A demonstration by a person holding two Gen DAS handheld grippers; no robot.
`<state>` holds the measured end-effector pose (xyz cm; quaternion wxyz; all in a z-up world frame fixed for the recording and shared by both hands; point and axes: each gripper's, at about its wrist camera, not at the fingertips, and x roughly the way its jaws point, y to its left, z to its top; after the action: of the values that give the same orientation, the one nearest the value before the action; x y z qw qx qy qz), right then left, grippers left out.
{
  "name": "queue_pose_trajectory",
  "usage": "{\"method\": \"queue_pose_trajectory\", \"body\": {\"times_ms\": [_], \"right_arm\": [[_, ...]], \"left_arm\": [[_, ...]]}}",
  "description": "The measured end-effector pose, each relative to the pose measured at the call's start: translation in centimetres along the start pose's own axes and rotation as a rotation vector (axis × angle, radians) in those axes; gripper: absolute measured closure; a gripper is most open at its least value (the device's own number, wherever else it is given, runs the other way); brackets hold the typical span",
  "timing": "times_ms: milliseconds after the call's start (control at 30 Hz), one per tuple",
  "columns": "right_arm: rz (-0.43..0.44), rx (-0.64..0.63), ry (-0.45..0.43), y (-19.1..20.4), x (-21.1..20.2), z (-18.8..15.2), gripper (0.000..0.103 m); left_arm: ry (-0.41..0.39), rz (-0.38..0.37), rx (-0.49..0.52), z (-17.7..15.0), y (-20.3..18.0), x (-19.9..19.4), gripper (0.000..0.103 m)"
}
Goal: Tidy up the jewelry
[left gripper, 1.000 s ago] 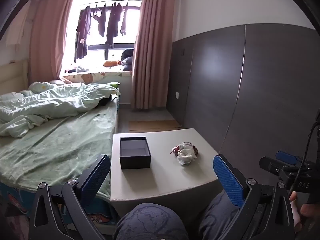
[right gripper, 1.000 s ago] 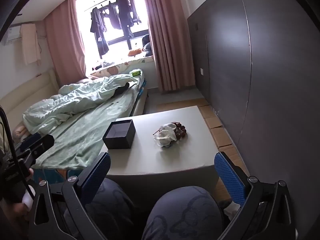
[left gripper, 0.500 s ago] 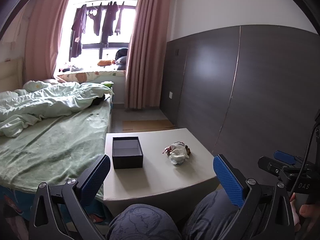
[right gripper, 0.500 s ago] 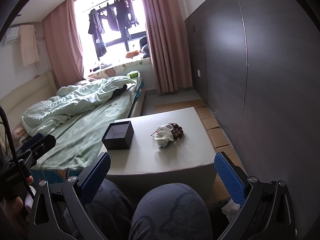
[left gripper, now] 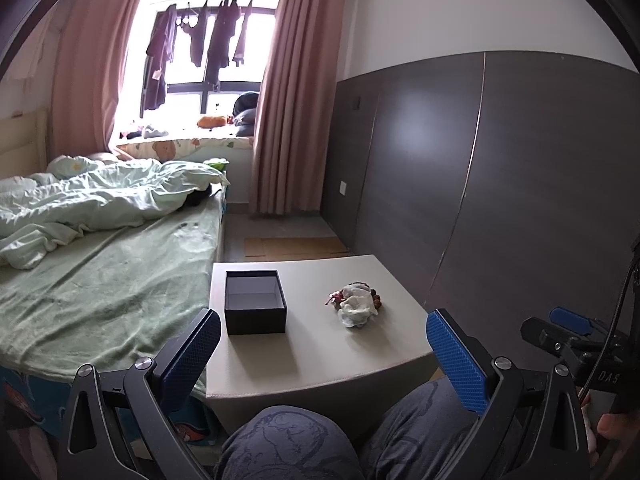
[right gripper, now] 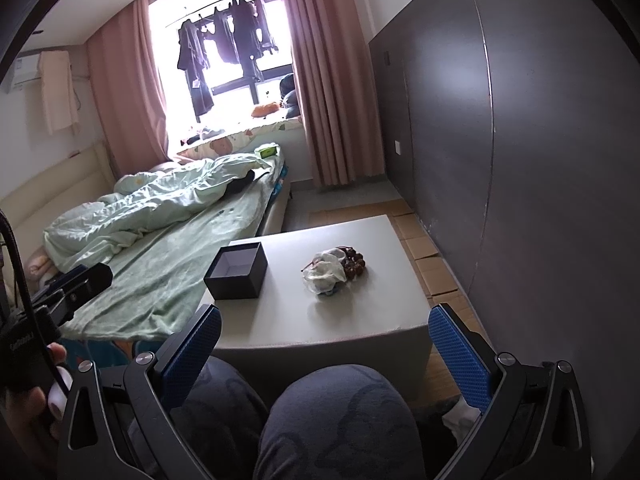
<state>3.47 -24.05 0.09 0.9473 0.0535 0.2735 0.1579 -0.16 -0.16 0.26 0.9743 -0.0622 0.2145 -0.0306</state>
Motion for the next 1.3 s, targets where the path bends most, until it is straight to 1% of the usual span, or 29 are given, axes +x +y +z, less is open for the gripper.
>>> {"method": "queue_pose_trajectory", "body": {"times_ms": [567, 900, 1300], "right_arm": [[-0.001, 0.016, -0.003, -0.4, -0.08, 0.05, 0.0], [-0.003, 0.03, -0.008, -0.82, -0.34, -0.07, 0.0], [-0.002, 0.029, -0.013, -0.95, -0.47, 0.02, 0.0]], "left_arm": [[0.001, -0.006, 0.009, 0.09, -0.57, -0.07, 0.0], [-0.016, -0.01, 0.023, 0.02, -0.97, -0.62, 0.0], [-0.017, -0.011, 0.017, 0.05, -0.94, -0.85, 0.0]]}}
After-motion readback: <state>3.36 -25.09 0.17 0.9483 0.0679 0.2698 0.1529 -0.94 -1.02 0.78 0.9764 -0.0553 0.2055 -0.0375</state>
